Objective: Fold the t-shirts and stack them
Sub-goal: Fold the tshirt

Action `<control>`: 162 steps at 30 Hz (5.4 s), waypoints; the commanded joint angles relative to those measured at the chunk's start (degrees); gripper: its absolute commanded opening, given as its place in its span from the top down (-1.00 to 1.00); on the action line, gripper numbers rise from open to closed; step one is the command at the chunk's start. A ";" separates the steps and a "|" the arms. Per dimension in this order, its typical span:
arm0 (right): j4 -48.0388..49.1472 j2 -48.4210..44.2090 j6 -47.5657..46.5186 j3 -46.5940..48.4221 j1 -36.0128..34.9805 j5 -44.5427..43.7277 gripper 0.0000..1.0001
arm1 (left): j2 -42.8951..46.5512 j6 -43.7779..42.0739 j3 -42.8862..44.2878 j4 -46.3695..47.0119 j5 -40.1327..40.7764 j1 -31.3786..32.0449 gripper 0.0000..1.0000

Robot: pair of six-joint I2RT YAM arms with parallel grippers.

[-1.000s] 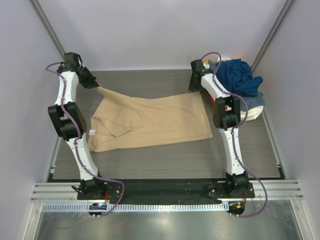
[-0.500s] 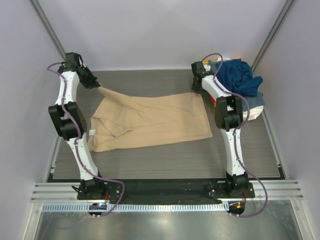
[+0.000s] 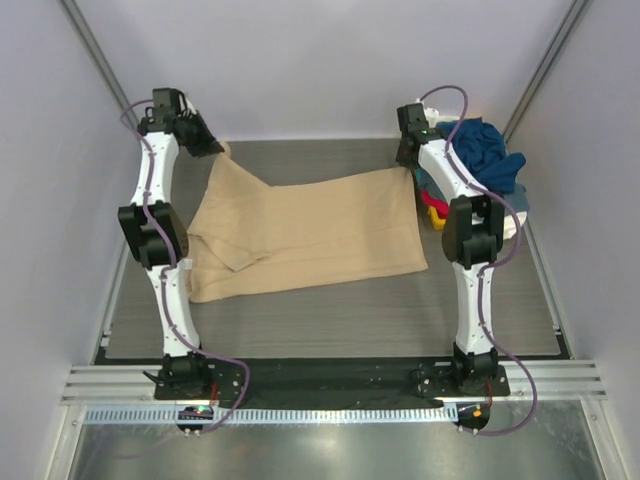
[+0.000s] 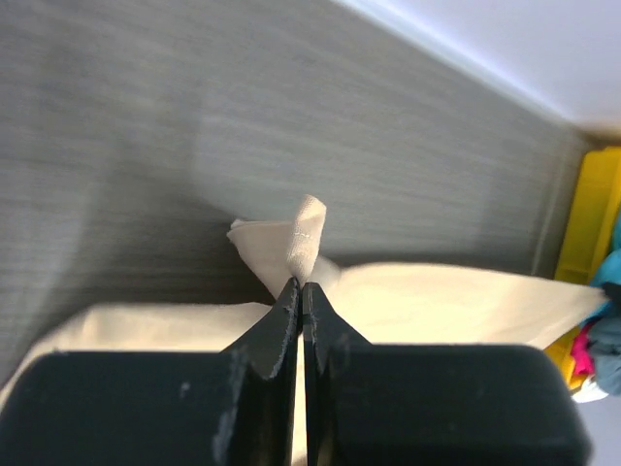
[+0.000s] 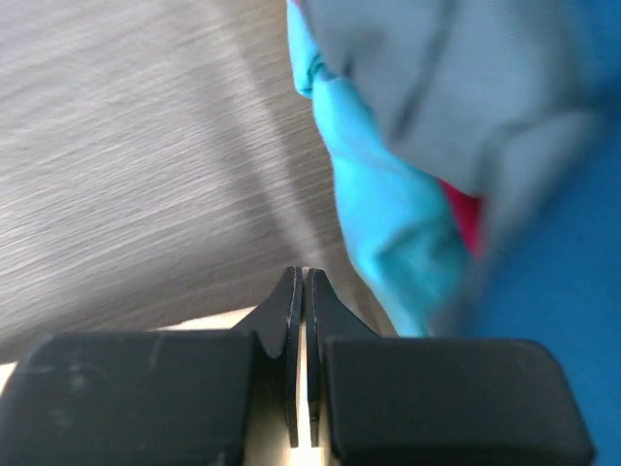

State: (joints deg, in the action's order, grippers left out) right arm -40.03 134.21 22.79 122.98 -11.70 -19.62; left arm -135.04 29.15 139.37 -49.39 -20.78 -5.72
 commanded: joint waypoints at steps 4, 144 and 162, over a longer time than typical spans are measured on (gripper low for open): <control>3.38 -11.42 -0.11 -7.13 0.10 -0.86 0.98 | 12.07 -4.88 -10.50 1.22 -2.34 -0.35 0.98; 25.53 -4.40 12.64 -28.22 -11.76 4.40 0.98 | 68.95 13.74 -96.48 21.26 18.40 30.41 -0.85; 24.74 -44.35 13.68 -66.26 -16.22 13.64 -0.38 | 64.91 22.26 -108.43 33.65 15.59 41.48 -0.66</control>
State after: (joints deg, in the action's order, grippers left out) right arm -15.22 98.70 33.28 66.06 -24.14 -8.29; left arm -69.87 49.19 32.47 -20.62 -4.32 34.46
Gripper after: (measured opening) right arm 0.689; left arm 0.833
